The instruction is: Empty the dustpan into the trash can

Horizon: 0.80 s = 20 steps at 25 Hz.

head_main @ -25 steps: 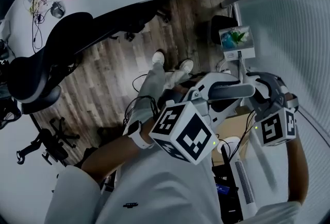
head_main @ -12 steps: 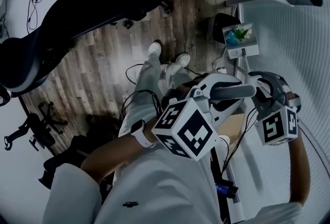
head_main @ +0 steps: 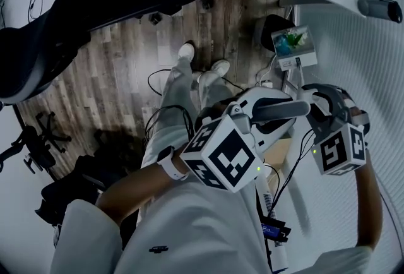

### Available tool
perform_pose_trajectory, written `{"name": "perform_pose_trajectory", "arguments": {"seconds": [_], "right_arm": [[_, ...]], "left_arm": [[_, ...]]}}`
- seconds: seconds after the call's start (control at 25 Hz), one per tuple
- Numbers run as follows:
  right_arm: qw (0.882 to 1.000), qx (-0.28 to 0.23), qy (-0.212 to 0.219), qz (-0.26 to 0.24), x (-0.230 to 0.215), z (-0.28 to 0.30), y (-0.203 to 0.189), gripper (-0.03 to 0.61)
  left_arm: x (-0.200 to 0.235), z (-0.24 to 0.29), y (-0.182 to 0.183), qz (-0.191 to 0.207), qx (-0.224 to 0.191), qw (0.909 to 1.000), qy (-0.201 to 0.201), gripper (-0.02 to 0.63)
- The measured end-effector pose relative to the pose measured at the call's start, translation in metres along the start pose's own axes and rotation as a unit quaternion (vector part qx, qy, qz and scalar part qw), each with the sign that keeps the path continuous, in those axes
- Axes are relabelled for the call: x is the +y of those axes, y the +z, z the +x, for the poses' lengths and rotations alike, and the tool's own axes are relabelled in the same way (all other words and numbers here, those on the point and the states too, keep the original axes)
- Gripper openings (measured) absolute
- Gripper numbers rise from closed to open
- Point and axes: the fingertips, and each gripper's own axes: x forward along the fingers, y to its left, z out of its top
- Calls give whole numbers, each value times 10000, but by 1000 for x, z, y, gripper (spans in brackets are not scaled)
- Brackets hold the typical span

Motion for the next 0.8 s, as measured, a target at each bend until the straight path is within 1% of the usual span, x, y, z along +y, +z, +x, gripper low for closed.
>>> {"name": "perform_pose_trajectory", "arguments": {"seconds": [0.28,0.52,0.68,0.8], "right_arm": [[9984,251,348,-368,3,15,15,84],[9947,476,639,-649,3,29,24,84],[9912,630,833,-812,4,38,29,84],[9869,805,1041,-931,9,44,29,84]], "left_arm": [[9,-15,-15,-568,-221,9981,32,101],[20,-26,-26,-902,-427,9950,99,103],[25,-31,-34,-1153,-544,9918,107,103],[23,-33,-43,-1503,-630,9866,29,101]]}}
